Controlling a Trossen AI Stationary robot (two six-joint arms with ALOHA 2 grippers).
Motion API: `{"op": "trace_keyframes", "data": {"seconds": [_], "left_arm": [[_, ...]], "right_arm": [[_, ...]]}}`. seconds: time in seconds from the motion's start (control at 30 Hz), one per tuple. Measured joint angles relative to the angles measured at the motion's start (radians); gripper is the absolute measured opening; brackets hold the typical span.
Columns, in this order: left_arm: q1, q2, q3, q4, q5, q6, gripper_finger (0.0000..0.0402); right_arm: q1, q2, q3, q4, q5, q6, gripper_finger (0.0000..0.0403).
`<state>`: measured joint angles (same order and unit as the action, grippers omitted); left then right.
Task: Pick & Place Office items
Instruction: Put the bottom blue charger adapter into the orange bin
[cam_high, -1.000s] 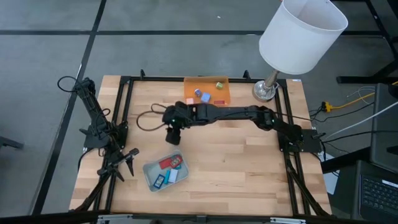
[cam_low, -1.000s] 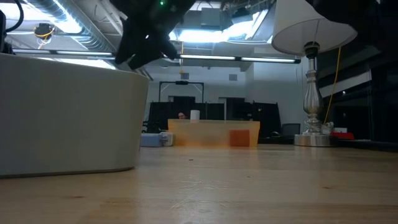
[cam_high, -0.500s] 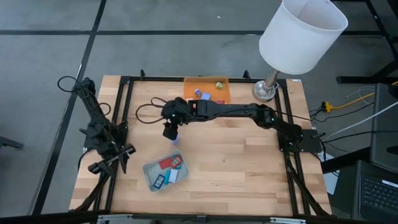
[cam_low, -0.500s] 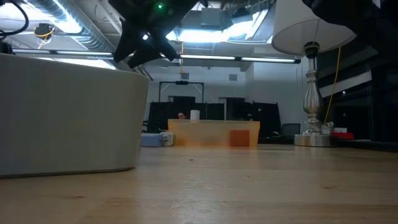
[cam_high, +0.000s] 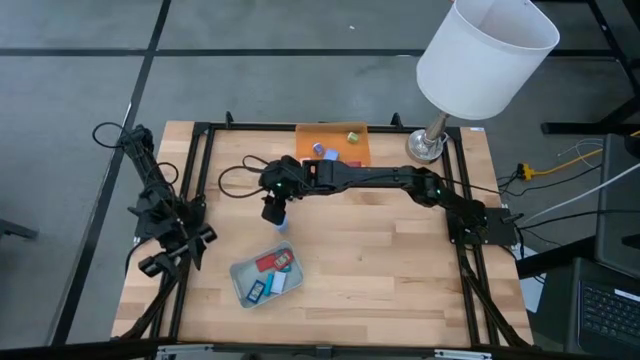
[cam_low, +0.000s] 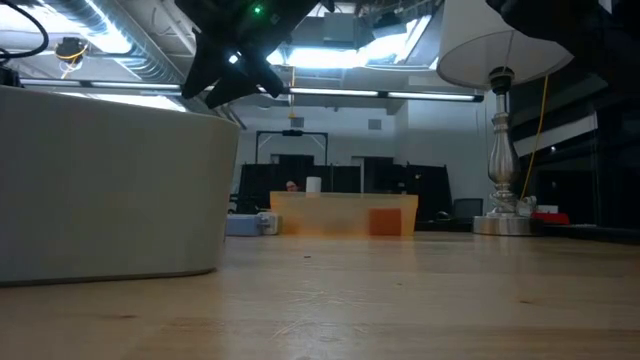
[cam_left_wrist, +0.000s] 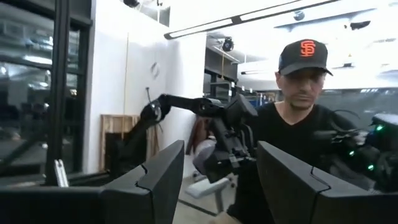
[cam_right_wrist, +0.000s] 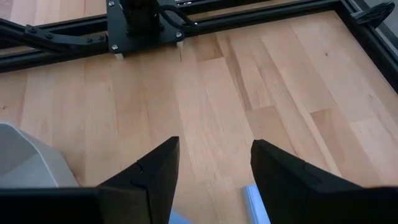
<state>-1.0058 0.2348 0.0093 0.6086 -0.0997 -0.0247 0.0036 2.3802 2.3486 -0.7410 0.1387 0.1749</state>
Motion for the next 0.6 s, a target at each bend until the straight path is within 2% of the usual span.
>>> {"op": "trace_keyframes", "data": {"seconds": [0.1, 0.27, 0.5, 0.6], "left_arm": [[0.000, 0.000, 0.000, -0.036, -0.013, -0.048, 0.0192], [0.000, 0.000, 0.000, -0.084, -0.114, -0.057, 0.0187], [0.000, 0.000, 0.000, -0.047, -0.195, -0.023, 0.0191], [0.000, 0.000, 0.000, -0.043, -0.276, -0.023, 0.0190]], "right_arm": [[0.000, 0.000, 0.000, 0.000, 0.000, 0.000, 0.0197], [-0.002, 0.000, 0.000, 0.000, 0.001, 0.000, 0.0197], [-0.002, -0.002, 0.000, 0.000, 0.003, -0.003, 0.0197], [-0.002, -0.002, 0.000, 0.000, 0.004, -0.028, 0.0197]]}}
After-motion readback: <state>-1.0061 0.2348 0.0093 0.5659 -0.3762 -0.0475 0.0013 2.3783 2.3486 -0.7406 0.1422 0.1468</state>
